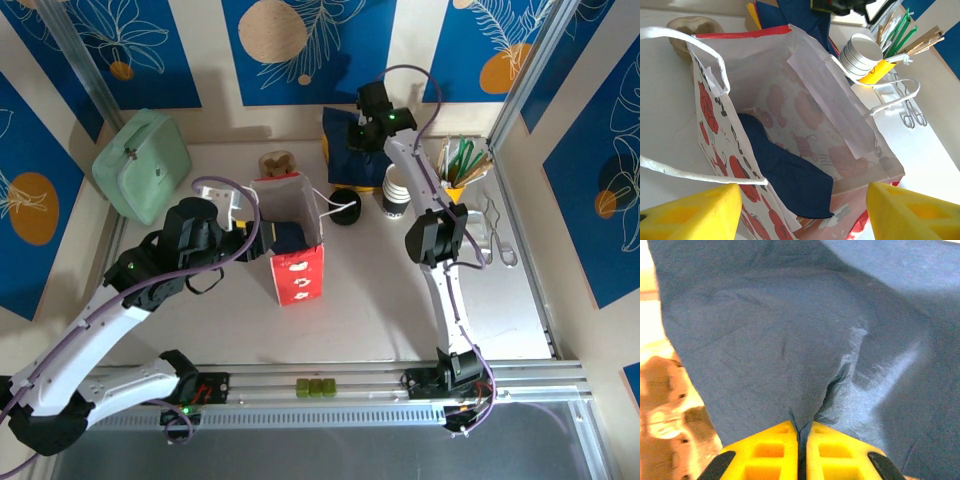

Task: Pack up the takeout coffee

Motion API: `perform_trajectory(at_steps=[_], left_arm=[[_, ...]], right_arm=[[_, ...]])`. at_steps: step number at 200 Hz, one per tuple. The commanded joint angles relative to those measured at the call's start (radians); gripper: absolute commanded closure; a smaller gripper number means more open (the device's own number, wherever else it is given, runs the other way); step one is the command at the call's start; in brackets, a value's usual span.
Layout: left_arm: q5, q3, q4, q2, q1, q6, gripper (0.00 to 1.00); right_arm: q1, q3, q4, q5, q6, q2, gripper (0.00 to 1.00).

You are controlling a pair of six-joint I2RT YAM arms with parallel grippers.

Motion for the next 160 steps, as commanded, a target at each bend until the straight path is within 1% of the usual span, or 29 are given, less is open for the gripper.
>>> perform_trajectory(at_steps=[1, 20, 45, 90, 108, 129, 160], left_arm=[[0.014, 0.011, 0.002, -0.014, 0.009, -0.013, 0.33], [0.006, 0.019, -0.008, -0.015, 0.009, -0.014, 0.33], [0.011, 0.021, 0.004, -0.017, 0.008, -0.029, 0.33], [0.097, 0.027, 0.050, -0.005, 0.008, -0.067, 0.33], [0.108, 0.035, 0.039, -0.002, 0.008, -0.074, 0.33], [0.113, 0.047, 0.017, -0.003, 0.008, -0.074, 0.33], [0.111, 0.063, -0.027, -0.002, 0.008, -0.065, 0.32]], right_arm=[[-0.007, 0.042, -0.051, -0.083, 0.041, -0.118, 0.90], [-0.008, 0.040, -0.079, -0.141, 0.072, -0.192, 0.91], [-0.009, 0.038, -0.143, -0.261, 0.132, -0.283, 0.92], [0.001, -0.007, -0.206, -0.483, 0.244, -0.450, 0.94], [0.011, -0.015, -0.225, -0.572, 0.289, -0.496, 0.97], [0.037, -0.018, -0.245, -0.633, 0.318, -0.547, 0.99], [0.088, -0.045, -0.240, -0.691, 0.352, -0.614, 1.00]])
